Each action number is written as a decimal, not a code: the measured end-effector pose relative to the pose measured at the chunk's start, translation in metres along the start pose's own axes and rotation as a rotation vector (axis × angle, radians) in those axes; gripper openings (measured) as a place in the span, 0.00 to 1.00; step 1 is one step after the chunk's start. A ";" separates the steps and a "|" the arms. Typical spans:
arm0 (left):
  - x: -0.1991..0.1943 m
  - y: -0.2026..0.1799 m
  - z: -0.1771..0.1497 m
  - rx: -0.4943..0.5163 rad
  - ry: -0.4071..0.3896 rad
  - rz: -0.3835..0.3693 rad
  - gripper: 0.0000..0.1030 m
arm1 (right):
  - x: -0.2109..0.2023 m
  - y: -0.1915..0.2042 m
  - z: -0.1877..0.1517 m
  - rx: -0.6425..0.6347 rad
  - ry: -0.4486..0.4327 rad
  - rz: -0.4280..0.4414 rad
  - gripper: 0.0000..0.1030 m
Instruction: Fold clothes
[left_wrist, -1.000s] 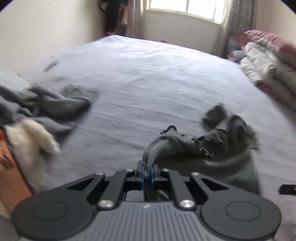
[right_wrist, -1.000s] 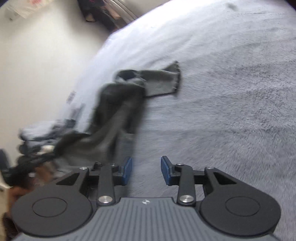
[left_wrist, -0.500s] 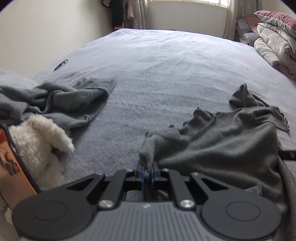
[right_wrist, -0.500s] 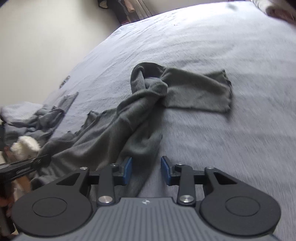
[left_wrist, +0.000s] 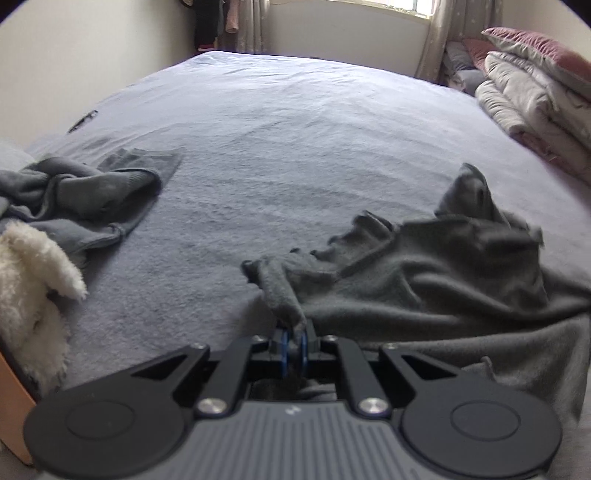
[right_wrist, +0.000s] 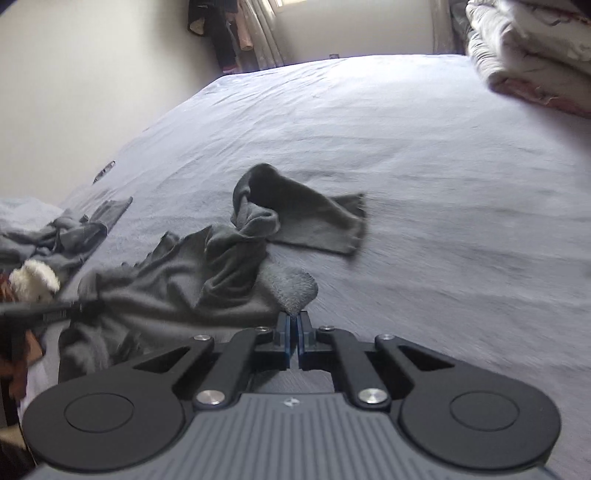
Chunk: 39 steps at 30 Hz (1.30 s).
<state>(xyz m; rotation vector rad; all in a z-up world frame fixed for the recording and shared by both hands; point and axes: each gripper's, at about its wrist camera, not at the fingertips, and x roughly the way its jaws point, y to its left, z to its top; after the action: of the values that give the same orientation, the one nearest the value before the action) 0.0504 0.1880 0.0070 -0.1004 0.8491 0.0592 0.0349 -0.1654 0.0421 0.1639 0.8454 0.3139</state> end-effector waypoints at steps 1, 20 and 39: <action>-0.001 -0.001 0.000 -0.005 0.003 -0.015 0.07 | -0.007 -0.002 -0.001 -0.005 -0.005 -0.011 0.04; -0.002 -0.005 -0.006 -0.036 0.082 -0.192 0.07 | -0.090 0.003 -0.059 -0.016 0.080 -0.050 0.12; 0.011 -0.016 -0.003 -0.005 0.105 -0.176 0.08 | 0.046 -0.001 0.022 0.104 -0.006 -0.120 0.30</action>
<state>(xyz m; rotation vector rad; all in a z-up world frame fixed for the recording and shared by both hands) 0.0564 0.1723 -0.0022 -0.1835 0.9418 -0.1097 0.0800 -0.1510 0.0240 0.2104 0.8627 0.1570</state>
